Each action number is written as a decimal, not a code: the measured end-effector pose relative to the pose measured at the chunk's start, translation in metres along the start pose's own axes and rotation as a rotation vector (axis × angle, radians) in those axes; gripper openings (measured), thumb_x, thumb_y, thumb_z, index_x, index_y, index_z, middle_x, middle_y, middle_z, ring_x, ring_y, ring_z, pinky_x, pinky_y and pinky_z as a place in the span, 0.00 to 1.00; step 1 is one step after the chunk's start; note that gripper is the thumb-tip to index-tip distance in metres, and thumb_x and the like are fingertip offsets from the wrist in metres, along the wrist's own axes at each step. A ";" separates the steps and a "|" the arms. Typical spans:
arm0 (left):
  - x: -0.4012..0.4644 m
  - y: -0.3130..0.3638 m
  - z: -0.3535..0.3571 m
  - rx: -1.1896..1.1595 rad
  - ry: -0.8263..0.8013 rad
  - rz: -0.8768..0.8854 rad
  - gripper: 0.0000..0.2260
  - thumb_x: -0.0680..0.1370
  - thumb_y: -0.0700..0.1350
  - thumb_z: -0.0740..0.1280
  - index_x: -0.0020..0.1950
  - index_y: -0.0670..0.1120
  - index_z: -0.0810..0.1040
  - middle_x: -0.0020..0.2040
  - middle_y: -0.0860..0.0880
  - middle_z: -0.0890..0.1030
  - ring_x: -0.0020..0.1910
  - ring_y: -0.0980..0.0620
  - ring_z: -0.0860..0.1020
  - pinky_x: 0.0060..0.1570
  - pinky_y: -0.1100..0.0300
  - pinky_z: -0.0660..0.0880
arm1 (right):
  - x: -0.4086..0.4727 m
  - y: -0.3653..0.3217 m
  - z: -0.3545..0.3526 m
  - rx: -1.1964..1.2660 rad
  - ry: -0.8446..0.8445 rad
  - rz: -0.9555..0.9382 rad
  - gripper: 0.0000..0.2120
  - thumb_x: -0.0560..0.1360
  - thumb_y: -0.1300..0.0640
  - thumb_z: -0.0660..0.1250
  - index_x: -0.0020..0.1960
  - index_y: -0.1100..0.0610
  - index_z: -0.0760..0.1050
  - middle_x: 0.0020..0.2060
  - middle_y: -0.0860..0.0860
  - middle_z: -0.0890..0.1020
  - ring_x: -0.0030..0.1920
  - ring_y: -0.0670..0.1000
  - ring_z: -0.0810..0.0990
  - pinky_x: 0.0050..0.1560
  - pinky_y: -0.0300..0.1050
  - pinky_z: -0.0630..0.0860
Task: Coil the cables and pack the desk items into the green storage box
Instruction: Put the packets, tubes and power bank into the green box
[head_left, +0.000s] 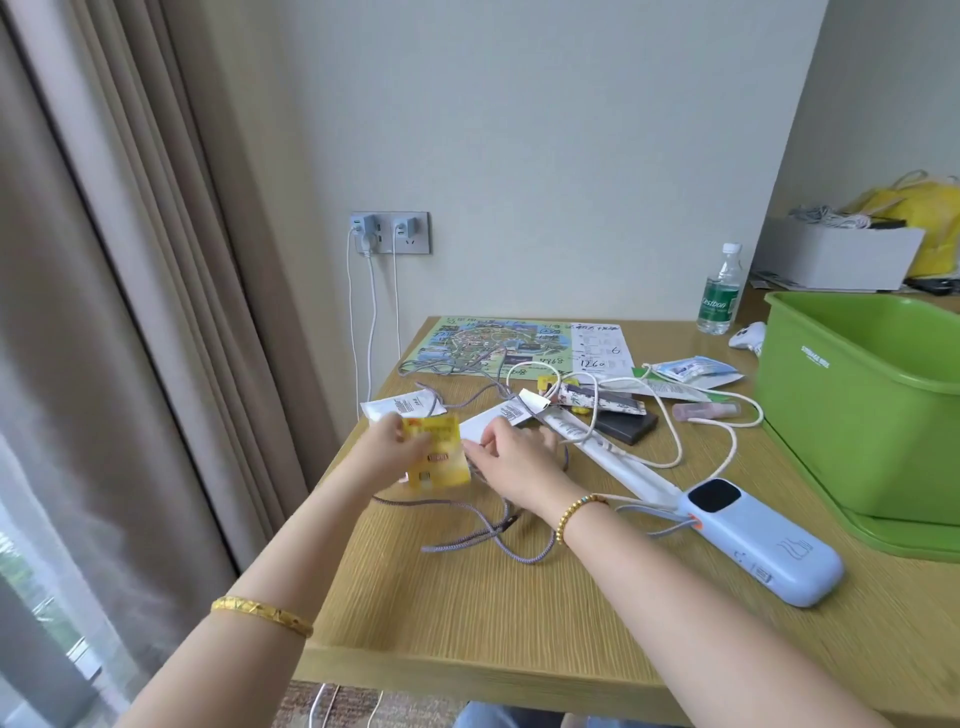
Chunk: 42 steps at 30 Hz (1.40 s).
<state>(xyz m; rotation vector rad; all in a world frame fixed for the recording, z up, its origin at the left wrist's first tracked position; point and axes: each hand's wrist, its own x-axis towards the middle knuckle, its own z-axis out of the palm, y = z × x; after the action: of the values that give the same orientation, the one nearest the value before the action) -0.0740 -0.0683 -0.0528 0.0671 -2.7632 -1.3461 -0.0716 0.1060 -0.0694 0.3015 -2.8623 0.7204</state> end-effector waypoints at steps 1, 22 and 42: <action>0.004 -0.001 -0.006 -0.120 0.088 -0.001 0.09 0.78 0.48 0.62 0.48 0.43 0.71 0.41 0.47 0.76 0.42 0.47 0.74 0.43 0.53 0.73 | 0.004 -0.001 -0.001 0.036 0.042 0.002 0.15 0.78 0.42 0.53 0.49 0.53 0.69 0.42 0.47 0.79 0.47 0.52 0.76 0.64 0.51 0.57; 0.025 -0.035 -0.010 -0.625 0.138 -0.344 0.06 0.81 0.45 0.57 0.49 0.43 0.70 0.46 0.45 0.79 0.37 0.50 0.81 0.25 0.61 0.79 | 0.049 -0.021 0.002 -0.595 -0.145 -0.414 0.17 0.72 0.71 0.57 0.56 0.59 0.76 0.55 0.57 0.74 0.62 0.57 0.68 0.73 0.60 0.47; 0.029 0.152 0.054 -0.792 -0.109 -0.046 0.25 0.76 0.31 0.60 0.71 0.44 0.59 0.33 0.43 0.78 0.22 0.54 0.79 0.27 0.61 0.79 | 0.002 0.054 -0.158 0.572 0.383 0.067 0.17 0.79 0.49 0.60 0.36 0.58 0.74 0.32 0.53 0.80 0.30 0.47 0.82 0.33 0.38 0.79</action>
<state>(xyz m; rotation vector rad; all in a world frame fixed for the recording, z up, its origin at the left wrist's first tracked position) -0.1083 0.0660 0.0345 0.0128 -2.0971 -2.3874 -0.0673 0.2283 0.0439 0.1177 -2.2699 1.4307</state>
